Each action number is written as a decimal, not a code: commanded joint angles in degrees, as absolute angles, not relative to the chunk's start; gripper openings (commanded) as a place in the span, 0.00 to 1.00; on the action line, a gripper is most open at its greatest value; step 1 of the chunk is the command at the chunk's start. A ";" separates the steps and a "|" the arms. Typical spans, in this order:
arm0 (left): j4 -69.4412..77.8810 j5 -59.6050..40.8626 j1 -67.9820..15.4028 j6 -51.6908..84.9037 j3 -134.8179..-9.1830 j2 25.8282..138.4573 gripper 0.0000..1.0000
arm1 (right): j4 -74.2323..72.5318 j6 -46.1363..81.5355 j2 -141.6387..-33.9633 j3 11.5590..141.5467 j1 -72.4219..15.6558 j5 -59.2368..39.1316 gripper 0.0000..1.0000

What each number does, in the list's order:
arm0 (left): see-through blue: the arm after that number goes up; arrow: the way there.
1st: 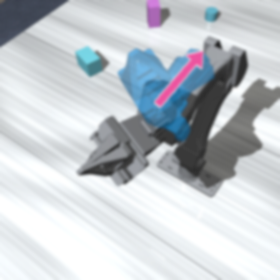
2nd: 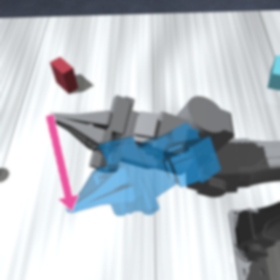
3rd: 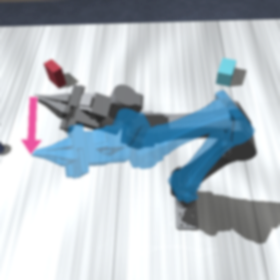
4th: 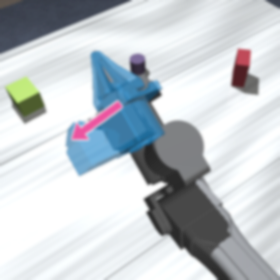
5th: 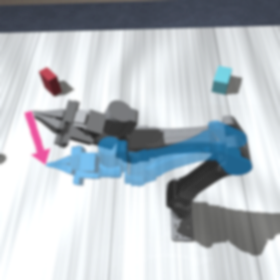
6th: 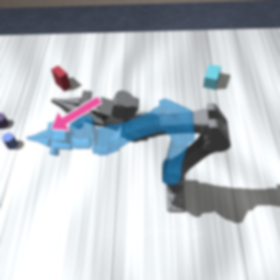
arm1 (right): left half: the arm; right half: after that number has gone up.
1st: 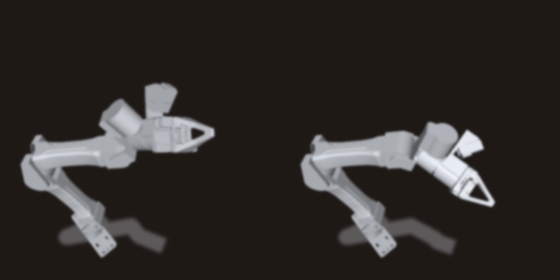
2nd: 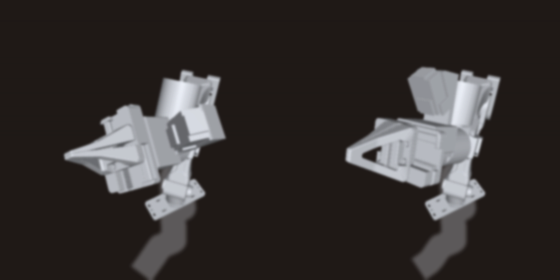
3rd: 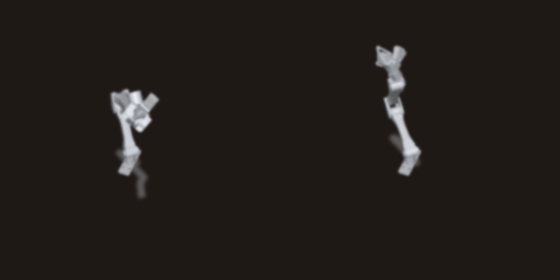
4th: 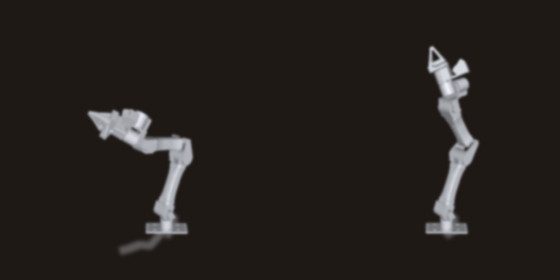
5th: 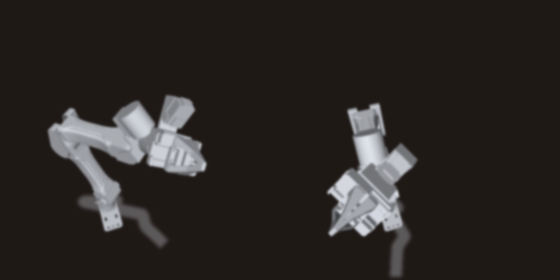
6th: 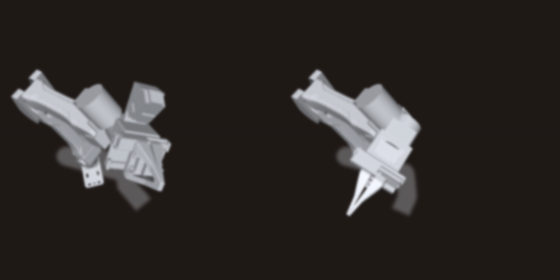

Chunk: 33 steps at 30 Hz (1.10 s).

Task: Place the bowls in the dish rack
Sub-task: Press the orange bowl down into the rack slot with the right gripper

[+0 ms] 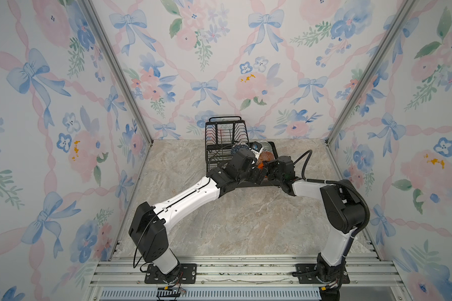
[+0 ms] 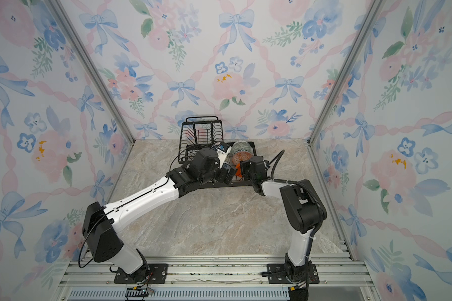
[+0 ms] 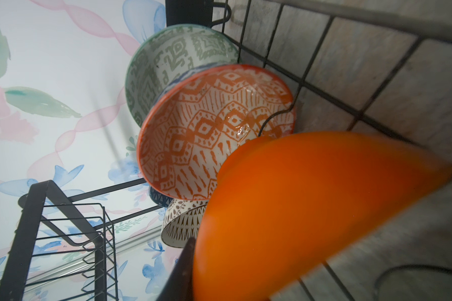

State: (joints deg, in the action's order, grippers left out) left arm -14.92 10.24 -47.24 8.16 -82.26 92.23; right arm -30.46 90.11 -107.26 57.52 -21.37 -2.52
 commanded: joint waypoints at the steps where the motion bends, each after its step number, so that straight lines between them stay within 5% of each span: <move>1: -15.28 10.21 -47.44 8.79 -82.79 92.02 0.98 | -27.39 90.62 -105.53 58.51 -21.00 -3.17 0.26; 33: -15.27 10.91 -47.46 7.78 -82.44 91.23 0.98 | -22.93 87.99 -100.60 58.98 -20.61 -3.25 0.42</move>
State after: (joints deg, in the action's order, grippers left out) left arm -14.94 10.26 -47.24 8.14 -82.26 92.23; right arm -24.03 89.14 -103.00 58.92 -21.06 -3.42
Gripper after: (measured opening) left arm 0.979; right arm 0.414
